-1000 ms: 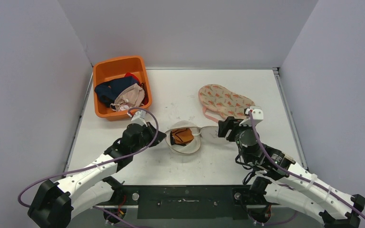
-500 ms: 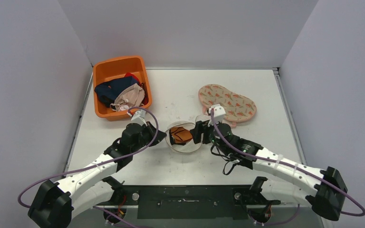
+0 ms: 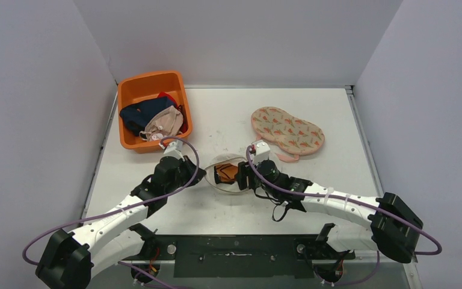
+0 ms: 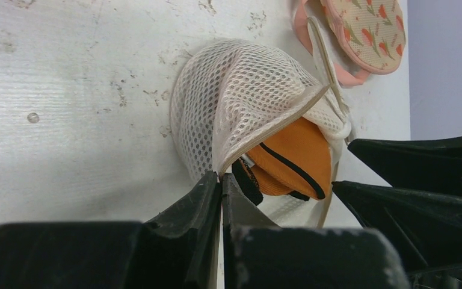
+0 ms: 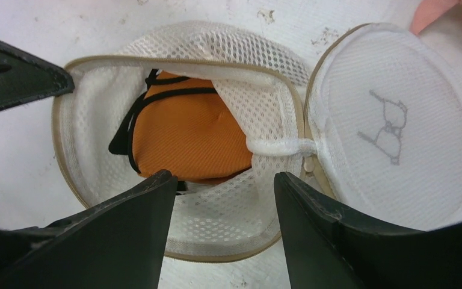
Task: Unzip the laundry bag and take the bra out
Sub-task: Pick up the bra from the laundry bag.
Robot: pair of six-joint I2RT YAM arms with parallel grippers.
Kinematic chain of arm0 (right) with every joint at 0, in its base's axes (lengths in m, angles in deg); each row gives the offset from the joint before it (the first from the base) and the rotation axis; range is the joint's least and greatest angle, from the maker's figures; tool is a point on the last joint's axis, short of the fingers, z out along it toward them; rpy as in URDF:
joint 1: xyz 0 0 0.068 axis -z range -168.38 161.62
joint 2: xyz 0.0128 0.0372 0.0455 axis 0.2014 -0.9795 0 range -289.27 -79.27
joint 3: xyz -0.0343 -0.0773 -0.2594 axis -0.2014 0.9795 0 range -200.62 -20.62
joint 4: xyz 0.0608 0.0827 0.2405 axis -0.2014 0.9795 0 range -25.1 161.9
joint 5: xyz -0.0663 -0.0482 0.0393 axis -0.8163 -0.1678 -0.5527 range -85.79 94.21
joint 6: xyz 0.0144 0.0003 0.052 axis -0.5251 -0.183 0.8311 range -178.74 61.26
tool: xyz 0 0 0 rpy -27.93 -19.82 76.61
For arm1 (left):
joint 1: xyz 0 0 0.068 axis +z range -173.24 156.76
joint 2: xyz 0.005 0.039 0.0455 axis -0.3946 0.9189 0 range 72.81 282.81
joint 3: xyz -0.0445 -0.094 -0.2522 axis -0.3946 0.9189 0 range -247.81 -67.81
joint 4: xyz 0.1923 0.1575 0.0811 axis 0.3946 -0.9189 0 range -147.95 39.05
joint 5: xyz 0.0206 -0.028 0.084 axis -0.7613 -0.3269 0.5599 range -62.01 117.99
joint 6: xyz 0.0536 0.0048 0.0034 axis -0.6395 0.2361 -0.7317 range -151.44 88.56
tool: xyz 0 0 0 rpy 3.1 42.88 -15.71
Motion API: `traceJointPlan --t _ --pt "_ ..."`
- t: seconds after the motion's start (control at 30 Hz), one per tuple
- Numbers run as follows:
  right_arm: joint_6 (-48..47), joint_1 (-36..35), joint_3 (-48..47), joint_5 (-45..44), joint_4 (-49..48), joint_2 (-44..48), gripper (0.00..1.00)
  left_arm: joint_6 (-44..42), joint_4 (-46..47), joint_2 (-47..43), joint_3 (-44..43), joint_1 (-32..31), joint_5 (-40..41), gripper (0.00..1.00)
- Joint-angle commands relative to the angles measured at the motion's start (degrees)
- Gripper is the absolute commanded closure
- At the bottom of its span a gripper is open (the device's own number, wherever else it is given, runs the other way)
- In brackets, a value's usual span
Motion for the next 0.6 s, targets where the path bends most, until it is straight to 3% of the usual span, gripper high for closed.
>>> traceJointPlan --t 0.0,0.13,0.2,0.37,0.47,0.57 --pt "-0.71 -2.06 1.56 -1.31 -1.26 -0.18 0.39 -1.8 -1.8 -0.55 -0.69 0.57 3.37 0.97" --pt "-1.62 -4.66 0.86 -3.96 1.27 -0.29 0.38 -2.06 -5.02 0.04 -1.19 0.58 4.03 0.95" --pt "-1.95 -6.67 0.36 -7.49 2.25 0.69 0.38 -1.55 -6.09 -0.66 -1.74 0.58 3.24 0.9" --pt "-4.07 -9.16 1.13 -9.61 -0.16 5.66 0.36 1.41 -6.85 -6.61 -1.99 0.51 -0.31 0.47" --pt "-5.8 -9.62 0.18 -8.82 -0.21 5.94 0.36 5.58 -5.49 -8.92 -0.58 0.19 -3.26 0.35" --pt "-7.86 -10.03 -0.57 -8.38 -0.25 5.1 0.37 9.75 -1.15 -9.07 1.68 -1.9 -4.39 0.3"
